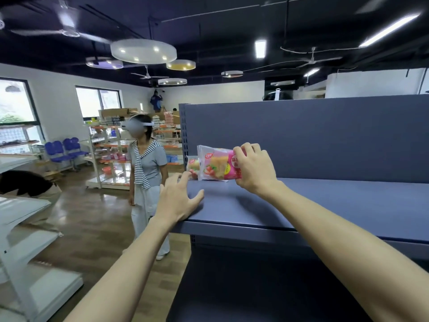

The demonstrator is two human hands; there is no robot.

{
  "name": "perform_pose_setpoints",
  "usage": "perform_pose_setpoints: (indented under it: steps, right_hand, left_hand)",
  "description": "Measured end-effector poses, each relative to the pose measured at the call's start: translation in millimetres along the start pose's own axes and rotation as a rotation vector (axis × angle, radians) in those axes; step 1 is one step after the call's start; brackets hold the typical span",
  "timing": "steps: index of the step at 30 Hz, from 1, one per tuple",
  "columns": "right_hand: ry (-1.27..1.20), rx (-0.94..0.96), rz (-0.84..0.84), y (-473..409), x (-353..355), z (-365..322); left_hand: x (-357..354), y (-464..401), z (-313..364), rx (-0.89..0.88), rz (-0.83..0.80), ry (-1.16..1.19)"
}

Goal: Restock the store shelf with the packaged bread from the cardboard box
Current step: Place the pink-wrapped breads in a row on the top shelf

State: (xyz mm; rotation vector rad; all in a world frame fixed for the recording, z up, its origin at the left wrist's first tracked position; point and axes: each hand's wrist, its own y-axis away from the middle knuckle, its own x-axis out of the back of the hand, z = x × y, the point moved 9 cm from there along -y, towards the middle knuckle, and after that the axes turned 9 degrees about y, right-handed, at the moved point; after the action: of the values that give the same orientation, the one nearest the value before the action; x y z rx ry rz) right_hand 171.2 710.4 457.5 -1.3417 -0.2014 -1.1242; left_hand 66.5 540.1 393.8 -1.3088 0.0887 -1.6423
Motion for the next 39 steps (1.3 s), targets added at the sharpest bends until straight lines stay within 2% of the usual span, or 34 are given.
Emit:
perform_pose_setpoints:
  steps: [14, 21, 32, 39]
  right_hand:
    - [-0.106, 0.033, -0.068, -54.8, -69.4, -44.9]
    - [-0.230, -0.035, -0.071, -52.3, -101.3, -41.7]
    - [-0.400, -0.039, -0.067, -49.9, -112.9, -44.5]
    - [-0.440, -0.043, 0.007, -51.0, -107.1, -42.3]
  left_hand:
    - [-5.7, -4.6, -10.5, 0.045, 0.002, 0.022]
    - [-9.0, -5.9, -15.0, 0.027, 0.021, 0.057]
    - [-9.3, -4.8, -14.2, 0.031, 0.009, 0.037]
    - [-3.6, -2.2, -13.8, 0.048, 0.063, 0.044]
